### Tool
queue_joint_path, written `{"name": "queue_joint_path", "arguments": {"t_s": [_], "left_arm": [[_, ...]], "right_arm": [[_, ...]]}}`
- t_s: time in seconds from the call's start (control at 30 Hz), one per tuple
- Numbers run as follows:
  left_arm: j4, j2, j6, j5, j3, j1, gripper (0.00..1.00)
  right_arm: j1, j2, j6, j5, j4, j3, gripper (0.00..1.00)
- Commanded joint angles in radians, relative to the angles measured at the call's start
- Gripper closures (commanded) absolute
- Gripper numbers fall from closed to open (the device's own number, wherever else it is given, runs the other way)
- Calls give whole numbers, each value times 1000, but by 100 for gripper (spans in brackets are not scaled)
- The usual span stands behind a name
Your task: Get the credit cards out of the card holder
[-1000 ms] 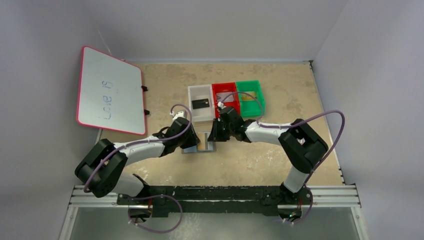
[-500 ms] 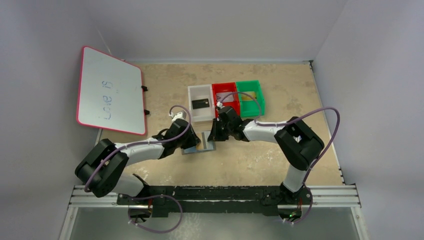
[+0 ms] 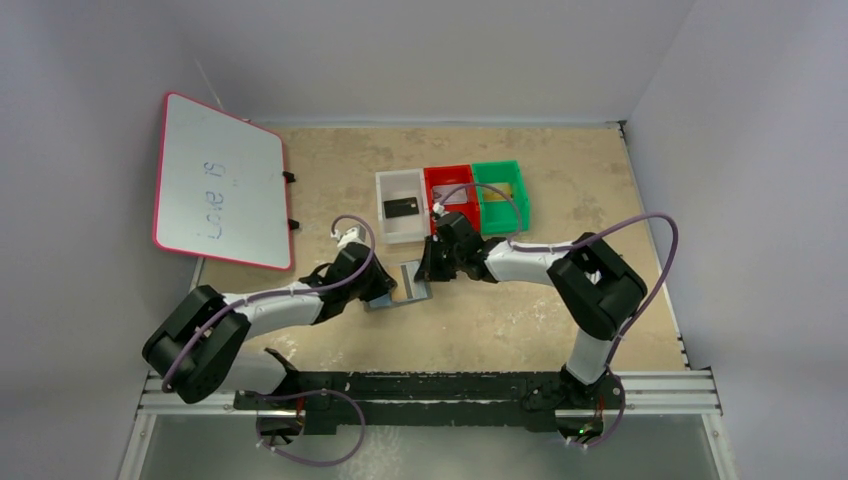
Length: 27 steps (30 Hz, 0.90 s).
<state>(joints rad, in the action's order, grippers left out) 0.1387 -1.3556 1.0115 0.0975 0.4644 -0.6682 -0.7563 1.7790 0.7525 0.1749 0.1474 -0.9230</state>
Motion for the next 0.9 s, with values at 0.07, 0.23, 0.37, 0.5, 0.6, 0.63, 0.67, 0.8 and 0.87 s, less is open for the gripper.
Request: {"name": "queue_joint_path", "arguments": {"t_s": [0.07,0.23,0.37,0.5,0.6,0.63,0.67,0.8,0.87], "left_arm": [[-32,29,-14,22,-15,-1,99],[-84,49,-23,28,11,-1,100],[-83,28,-32,21,10,-2,100],[-64,0,-31,7,15,-2,100],[-67,2,-28,13,12,-1,100],[-69,2,-26,13,11,-2,100],[-75,2,-28,14,14,-2,100],[-123,-2,-51,28,32,-2,100],[-131,3,-57,27,31,-1,100]], "right_arm": [[-2,-19,-16,-79,-67,-18,89],[-2,-91,-22,-94,-80,-35,86],[-1,-100,-25,-19,-41,-36,85],[-6,-71,-11,61,30,-72,85],[-11,-28,-7,74,42,-80,85],[-11,-13,-8,83,44,-82,86],[-11,2,-10,90,42,-86,86],[-11,44,-13,63,-3,-90,87],[-11,39,-3,36,-10,-64,87]]}}
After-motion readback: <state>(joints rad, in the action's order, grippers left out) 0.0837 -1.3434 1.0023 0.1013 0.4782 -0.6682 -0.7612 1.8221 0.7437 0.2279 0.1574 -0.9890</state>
